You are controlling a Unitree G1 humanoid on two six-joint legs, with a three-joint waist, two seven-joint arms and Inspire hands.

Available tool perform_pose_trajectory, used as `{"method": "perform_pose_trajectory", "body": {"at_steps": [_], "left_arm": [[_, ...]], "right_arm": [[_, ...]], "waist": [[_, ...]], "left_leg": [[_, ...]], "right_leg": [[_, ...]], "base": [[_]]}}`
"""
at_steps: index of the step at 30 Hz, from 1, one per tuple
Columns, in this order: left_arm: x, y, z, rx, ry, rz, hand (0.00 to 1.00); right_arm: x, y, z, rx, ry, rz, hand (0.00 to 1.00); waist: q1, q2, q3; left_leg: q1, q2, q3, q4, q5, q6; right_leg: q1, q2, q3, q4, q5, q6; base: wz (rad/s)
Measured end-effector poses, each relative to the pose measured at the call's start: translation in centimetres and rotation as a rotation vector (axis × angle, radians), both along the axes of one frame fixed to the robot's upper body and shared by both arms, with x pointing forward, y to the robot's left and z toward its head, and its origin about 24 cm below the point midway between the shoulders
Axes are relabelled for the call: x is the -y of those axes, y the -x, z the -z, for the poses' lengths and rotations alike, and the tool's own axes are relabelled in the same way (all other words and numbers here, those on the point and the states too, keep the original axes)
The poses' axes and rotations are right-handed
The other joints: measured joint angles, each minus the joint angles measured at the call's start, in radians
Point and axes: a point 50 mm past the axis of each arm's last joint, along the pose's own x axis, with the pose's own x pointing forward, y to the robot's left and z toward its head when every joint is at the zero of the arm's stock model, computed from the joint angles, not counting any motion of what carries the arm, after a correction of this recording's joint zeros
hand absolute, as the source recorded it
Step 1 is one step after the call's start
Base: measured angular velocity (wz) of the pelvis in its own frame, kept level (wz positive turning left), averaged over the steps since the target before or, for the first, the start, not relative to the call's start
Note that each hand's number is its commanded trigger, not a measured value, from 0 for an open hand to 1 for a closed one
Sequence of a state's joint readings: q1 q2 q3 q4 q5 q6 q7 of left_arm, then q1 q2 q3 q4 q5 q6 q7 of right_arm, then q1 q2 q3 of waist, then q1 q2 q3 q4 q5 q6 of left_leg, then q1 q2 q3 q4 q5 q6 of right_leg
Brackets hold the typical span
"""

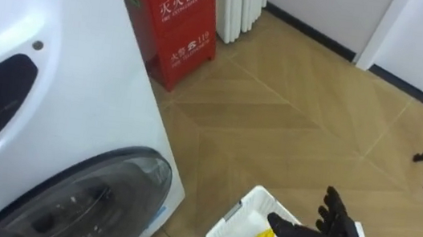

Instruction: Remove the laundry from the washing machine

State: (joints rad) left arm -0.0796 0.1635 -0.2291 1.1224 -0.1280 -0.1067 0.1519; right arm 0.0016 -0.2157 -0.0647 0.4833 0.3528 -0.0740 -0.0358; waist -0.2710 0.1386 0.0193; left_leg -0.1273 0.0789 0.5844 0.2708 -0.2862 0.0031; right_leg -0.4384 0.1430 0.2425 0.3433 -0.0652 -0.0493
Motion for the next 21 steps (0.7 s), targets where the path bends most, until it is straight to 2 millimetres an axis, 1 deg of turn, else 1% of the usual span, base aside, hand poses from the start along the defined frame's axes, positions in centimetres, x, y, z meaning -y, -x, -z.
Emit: {"method": "perform_pose_trajectory", "body": {"at_steps": [1, 3, 4, 6, 7, 8, 9, 10, 11, 12, 13, 14, 15, 16, 17, 18, 19, 20, 21], "left_arm": [[-0.1, 0.1, -0.1, 0.013, -0.001, 0.002, 0.0], [-0.4, 0.5, 0.0, 0.007, -0.001, -0.012, 0.0], [-0.6, 1.0, 0.2, -0.002, 0.0, -0.026, 0.0], [-1.0, 1.4, 0.1, -0.003, -0.007, -0.036, 0.0], [-1.2, 1.6, 0.1, 0.0, -0.011, -0.035, 0.0], [-1.3, 1.6, 0.1, 0.002, -0.013, -0.034, 0.0], [-1.4, 1.8, 0.1, 0.004, -0.015, -0.035, 0.0], [-1.5, 2.3, 0.2, 0.003, -0.015, -0.037, 0.0], [-1.5, 2.5, 0.3, 0.0, -0.015, -0.037, 0.0], [-1.6, 3.1, 0.4, -0.014, -0.017, -0.039, 0.0], [-1.9, 4.0, 0.6, -0.032, -0.019, -0.058, 0.0], [-2.0, 4.6, 0.7, -0.043, -0.02, -0.068, 0.0], [-2.3, 5.7, 1.0, -0.066, -0.023, -0.089, 0.0], [-2.4, 6.7, 1.1, -0.087, -0.031, -0.098, 0.0], [-2.5, 7.4, 1.2, -0.101, -0.035, -0.106, 0.0], [-2.7, 8.3, 1.3, -0.123, -0.045, -0.125, 0.0], [-2.9, 9.2, 1.4, -0.14, -0.057, -0.148, 0.0], [-3.1, 9.9, 1.4, -0.154, -0.067, -0.159, 0.0], [-3.5, 10.7, 1.4, -0.167, -0.08, -0.189, 0.0]], "right_arm": [[0.0, 0.4, 0.2, -0.006, -0.006, 0.0, 0.0], [0.1, 0.9, 0.5, -0.017, -0.025, 0.012, 0.0], [0.2, 1.2, 0.7, -0.024, -0.034, 0.023, 0.0], [0.4, 1.9, 1.1, -0.038, -0.046, 0.04, 0.0], [0.6, 2.3, 1.3, -0.04, -0.063, 0.058, 0.0], [0.7, 2.6, 1.4, -0.042, -0.07, 0.068, 0.0], [0.8, 3.4, 1.9, -0.051, -0.084, 0.087, 0.0], [1.0, 4.4, 2.8, -0.085, -0.094, 0.111, 0.0], [1.1, 5.0, 3.3, -0.11, -0.101, 0.125, 0.0], [1.2, 6.5, 4.5, -0.167, -0.118, 0.157, 0.0], [1.1, 7.8, 5.7, -0.228, -0.141, 0.187, 0.0], [1.1, 8.5, 6.2, -0.257, -0.148, 0.2, 0.0], [1.2, 9.8, 7.1, -0.313, -0.154, 0.222, 0.0], [1.5, 11.2, 7.9, -0.369, -0.158, 0.258, 0.0], [1.7, 11.8, 8.2, -0.395, -0.159, 0.28, 0.0], [2.0, 13.3, 8.8, -0.442, -0.169, 0.331, 0.0], [2.2, 14.9, 9.5, -0.505, -0.168, 0.37, 0.0], [2.2, 15.6, 9.9, -0.536, -0.169, 0.384, 0.0], [1.9, 16.9, 10.4, -0.586, -0.179, 0.406, 0.0]], "waist": [[0.001, -0.007, -0.002], [0.006, -0.016, -0.0033], [0.005, -0.019, -0.0049], [0.005, -0.027, -0.0078], [0.01, -0.028, -0.0078], [0.014, -0.031, -0.0086], [0.024, -0.033, -0.0096], [0.027, -0.039, -0.0119], [0.029, -0.042, -0.0136], [0.036, -0.054, -0.0163], [0.052, -0.072, -0.0192], [0.059, -0.081, -0.0207], [0.066, -0.091, -0.0202], [0.064, -0.099, -0.0211], [0.068, -0.103, -0.0219], [0.084, -0.11, -0.0235], [0.089, -0.115, -0.0238], [0.095, -0.119, -0.0252], [0.114, -0.125, -0.0226]], "left_leg": [[0.004, 0.0, -0.015, 0.0, 0.0, 0.0], [0.013, 0.0, -0.03, -0.001, 0.0, 0.0], [0.018, 0.001, -0.047, -0.002, 0.0, 0.0], [0.028, 0.002, -0.066, -0.005, 0.0, 0.0], [0.042, 0.003, -0.069, -0.016, 0.0, -0.001], [0.05, 0.003, -0.069, -0.023, 0.0, -0.001], [0.07, 0.005, -0.083, -0.034, 0.001, -0.001], [0.088, 0.008, -0.105, -0.04, 0.001, -0.001], [0.097, 0.009, -0.112, -0.042, 0.001, -0.001], [0.12, 0.012, -0.128, -0.05, 0.002, -0.003], [0.142, 0.013, -0.136, -0.058, 0.004, -0.006], [0.152, 0.013, -0.143, -0.062, 0.005, -0.008], [0.169, 0.012, -0.172, -0.07, 0.006, -0.01], [0.182, 0.012, -0.201, -0.074, 0.007, -0.012], [0.189, 0.012, -0.209, -0.075, 0.007, -0.012], [0.2, 0.011, -0.224, -0.075, 0.007, -0.012], [0.211, 0.011, -0.241, -0.08, 0.007, -0.012], [0.217, 0.01, -0.248, -0.084, 0.008, -0.013], [0.228, 0.009, -0.262, -0.089, 0.008, -0.014]], "right_leg": [[0.007, 0.0, -0.002, -0.001, -0.001, -0.001], [0.02, -0.001, -0.01, -0.006, -0.001, -0.002], [0.033, -0.004, -0.023, -0.017, 0.001, -0.004], [0.051, -0.01, -0.041, -0.025, 0.001, -0.005], [0.071, -0.011, -0.059, -0.038, 0.001, -0.006], [0.08, -0.009, -0.066, -0.041, 0.0, -0.007], [0.106, -0.011, -0.081, -0.056, 0.001, -0.008], [0.137, -0.015, -0.104, -0.072, 0.0, -0.009], [0.153, -0.019, -0.118, -0.08, -0.001, -0.01], [0.186, -0.021, -0.136, -0.095, -0.003, -0.013], [0.215, -0.025, -0.148, -0.103, -0.006, -0.015], [0.225, -0.029, -0.155, -0.105, -0.009, -0.016], [0.253, -0.035, -0.179, -0.114, -0.015, -0.016], [0.283, -0.037, -0.205, -0.133, -0.016, -0.016], [0.297, -0.037, -0.216, -0.14, -0.017, -0.016], [0.316, -0.041, -0.227, -0.144, -0.021, -0.014], [0.338, -0.049, -0.246, -0.157, -0.023, -0.014], [0.345, -0.053, -0.254, -0.159, -0.025, -0.013], [0.361, -0.055, -0.264, -0.159, -0.03, -0.012]], "base": [[0.07], [0.1], [0.17], [0.31], [0.36], [0.36], [0.43], [0.5], [0.6], [0.5], [0.41], [0.45], [0.63], [0.67], [0.57], [0.46], [0.47], [0.41], [0.28]]}}
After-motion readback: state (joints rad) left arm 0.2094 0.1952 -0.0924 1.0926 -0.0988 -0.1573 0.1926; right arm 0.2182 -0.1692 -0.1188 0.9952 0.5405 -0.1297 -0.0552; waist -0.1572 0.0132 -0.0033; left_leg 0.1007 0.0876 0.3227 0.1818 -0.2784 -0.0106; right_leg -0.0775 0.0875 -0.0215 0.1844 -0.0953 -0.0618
